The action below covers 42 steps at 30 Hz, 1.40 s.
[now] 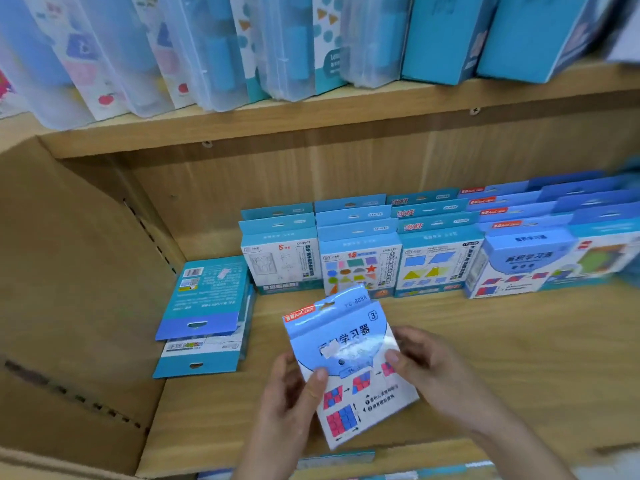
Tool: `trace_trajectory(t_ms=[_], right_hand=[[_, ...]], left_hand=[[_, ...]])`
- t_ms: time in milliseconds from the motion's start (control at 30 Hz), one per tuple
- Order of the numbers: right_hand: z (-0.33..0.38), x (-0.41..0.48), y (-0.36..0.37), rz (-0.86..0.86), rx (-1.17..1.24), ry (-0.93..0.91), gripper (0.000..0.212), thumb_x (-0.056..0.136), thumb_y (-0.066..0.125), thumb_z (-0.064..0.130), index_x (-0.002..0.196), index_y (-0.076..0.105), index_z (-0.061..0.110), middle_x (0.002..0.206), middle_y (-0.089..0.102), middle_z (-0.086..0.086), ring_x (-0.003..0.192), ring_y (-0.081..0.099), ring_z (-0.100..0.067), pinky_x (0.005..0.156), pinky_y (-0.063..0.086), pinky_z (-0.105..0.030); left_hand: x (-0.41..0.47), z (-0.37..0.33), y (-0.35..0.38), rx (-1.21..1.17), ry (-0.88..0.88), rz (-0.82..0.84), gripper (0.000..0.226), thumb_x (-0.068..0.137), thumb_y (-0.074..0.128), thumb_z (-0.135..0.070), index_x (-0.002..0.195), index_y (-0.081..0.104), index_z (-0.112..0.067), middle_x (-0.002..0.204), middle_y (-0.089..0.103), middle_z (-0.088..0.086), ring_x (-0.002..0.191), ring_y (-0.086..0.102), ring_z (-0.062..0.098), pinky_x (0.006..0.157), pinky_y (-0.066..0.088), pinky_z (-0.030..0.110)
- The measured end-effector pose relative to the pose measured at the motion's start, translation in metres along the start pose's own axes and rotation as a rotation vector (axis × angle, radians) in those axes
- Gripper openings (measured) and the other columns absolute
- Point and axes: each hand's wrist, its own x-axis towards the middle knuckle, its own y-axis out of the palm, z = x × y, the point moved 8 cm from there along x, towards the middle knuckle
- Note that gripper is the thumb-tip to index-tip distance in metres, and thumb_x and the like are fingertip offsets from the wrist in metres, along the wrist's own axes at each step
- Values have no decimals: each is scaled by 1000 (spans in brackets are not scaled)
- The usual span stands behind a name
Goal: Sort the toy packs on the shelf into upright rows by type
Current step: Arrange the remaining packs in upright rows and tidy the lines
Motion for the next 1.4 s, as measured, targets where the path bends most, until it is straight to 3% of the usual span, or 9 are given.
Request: trace_trajectory(t_ms=[133,267,400,533,733,867,1100,1300,1400], right_hand=[[-13,-22,-33,-128,28,2,24,93,53,5,111,62,19,100,74,1,92,70,-18,75,53,-28],[-22,-45,-78,-270,62,-25,23,92,54,5,113,62,14,100,74,1,93,70,-18,72,53,-25],[-24,-59,-121,-410,119,-75,20,90,60,8,110,64,11,91,75,2,80,69,-10,63,50,-17],[-12,-60,-155,-444,134,-162,26,91,52,-1,108,62,16,92,75,9,78,67,-3,63,49,-14],[-8,-61,-214,-431,-50,-250,40,88,60,6,117,55,32,109,68,18,96,62,0,77,48,-11],[-30,-57,-229,-327,-133,-195,44,86,63,3,114,55,36,111,66,6,95,63,-6,83,48,-15],[-50,-62,-256,-295,-318,-177,41,88,64,12,108,55,47,113,62,24,105,57,3,88,48,-21],[-52,-45,-266,-257,-233,-172,54,89,61,6,119,42,46,122,55,16,116,54,-5,87,48,-15],[-46,-30,-266,-256,-228,-168,62,90,60,10,138,34,38,122,48,26,120,51,-6,95,48,-29]], left_hand=[[6,3,33,157,14,153,48,72,77,-38,111,54,-24,92,75,-7,88,69,25,80,56,43],[11,6,79,196,-7,277,45,73,80,-26,109,53,-26,92,74,-11,85,69,17,73,54,26],[14,-2,122,239,30,351,42,74,78,-21,109,56,-26,92,75,-9,86,70,12,79,55,29],[27,-18,161,277,103,288,35,81,72,-6,102,55,-28,94,73,-17,86,67,-2,71,50,13],[56,-35,214,447,282,140,45,83,69,-9,114,48,-35,92,66,-34,91,63,-11,82,52,19],[63,-27,217,427,292,30,50,81,67,3,108,50,-36,93,63,-40,91,62,-13,79,48,9],[63,-12,197,385,233,-144,42,82,63,8,96,52,-30,97,63,-16,88,63,-2,76,49,17],[76,-25,237,472,307,-106,38,84,63,4,109,48,-19,98,60,-19,88,59,-10,74,44,6],[81,-34,258,553,347,-95,38,83,66,2,109,46,-17,94,58,-18,82,55,-22,68,39,-3]])
